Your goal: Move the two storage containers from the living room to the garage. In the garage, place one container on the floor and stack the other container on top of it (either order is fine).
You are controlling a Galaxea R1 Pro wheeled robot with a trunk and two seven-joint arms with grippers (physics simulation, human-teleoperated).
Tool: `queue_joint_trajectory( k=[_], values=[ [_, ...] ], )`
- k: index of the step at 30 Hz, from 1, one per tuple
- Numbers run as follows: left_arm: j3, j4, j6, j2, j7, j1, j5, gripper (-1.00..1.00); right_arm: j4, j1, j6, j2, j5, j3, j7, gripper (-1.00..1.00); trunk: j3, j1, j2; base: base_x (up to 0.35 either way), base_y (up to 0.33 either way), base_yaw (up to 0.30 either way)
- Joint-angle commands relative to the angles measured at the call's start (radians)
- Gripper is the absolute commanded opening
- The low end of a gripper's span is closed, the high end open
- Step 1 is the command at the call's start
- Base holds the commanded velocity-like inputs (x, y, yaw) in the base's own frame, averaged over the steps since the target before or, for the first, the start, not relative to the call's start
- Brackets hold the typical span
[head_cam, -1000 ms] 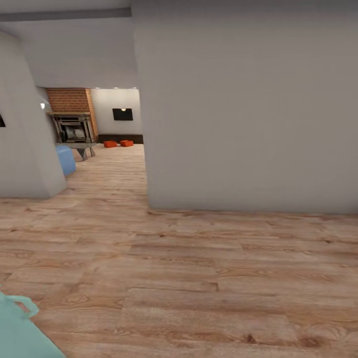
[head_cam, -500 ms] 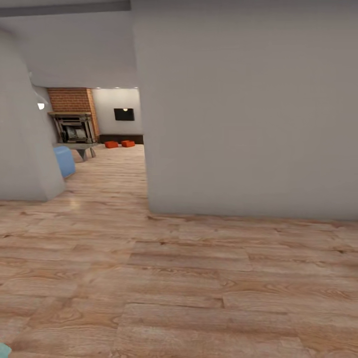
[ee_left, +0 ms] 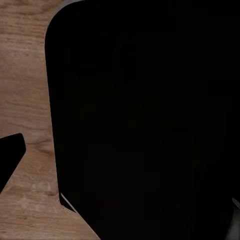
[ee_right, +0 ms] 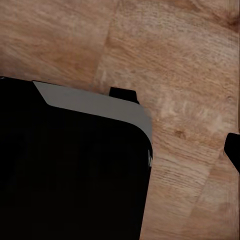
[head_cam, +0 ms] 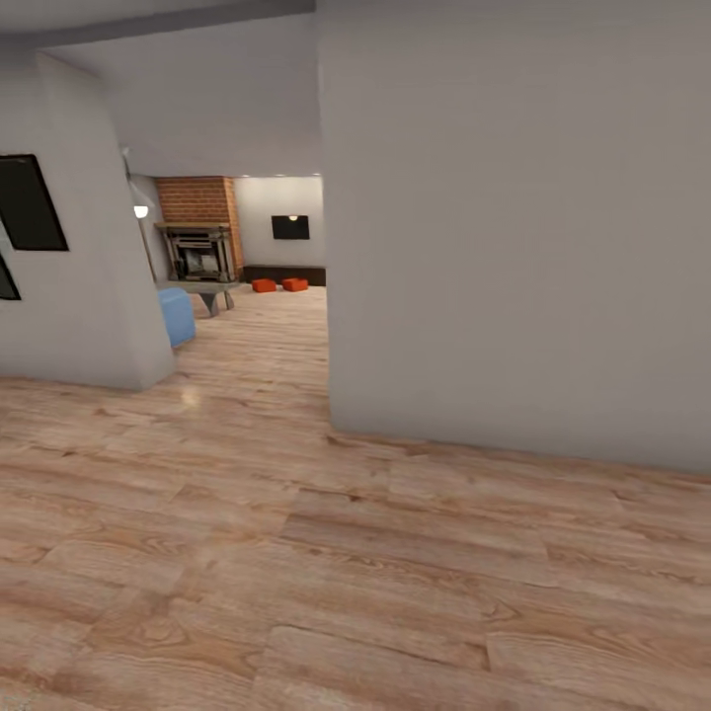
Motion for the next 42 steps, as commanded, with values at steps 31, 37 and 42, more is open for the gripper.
queue_joint_trajectory(
  k=[31, 37, 42],
  values=[
    [0.001, -0.001, 0.000, 0.000, 0.000, 0.000, 0.001, 1.00, 0.003, -0.001, -0.006, 0.001, -0.012, 0.008, -0.002, 1.00, -0.001, 0.001, 0.000, 0.323, 0.000, 0.083],
    [0.001, -0.001, -0.001, -0.001, 0.000, 0.000, 0.001, 1.00, 0.003, -0.001, -0.006, 0.001, -0.016, 0.008, -0.002, 1.00, -0.001, 0.001, 0.000, 0.323, 0.000, 0.016],
    [0.001, -0.001, 0.000, -0.002, 0.000, 0.000, 0.001, 1.00, 0.003, -0.001, -0.006, 0.001, -0.016, 0.008, -0.002, 1.00, -0.001, 0.001, 0.000, 0.323, 0.000, 0.224]
  ],
)
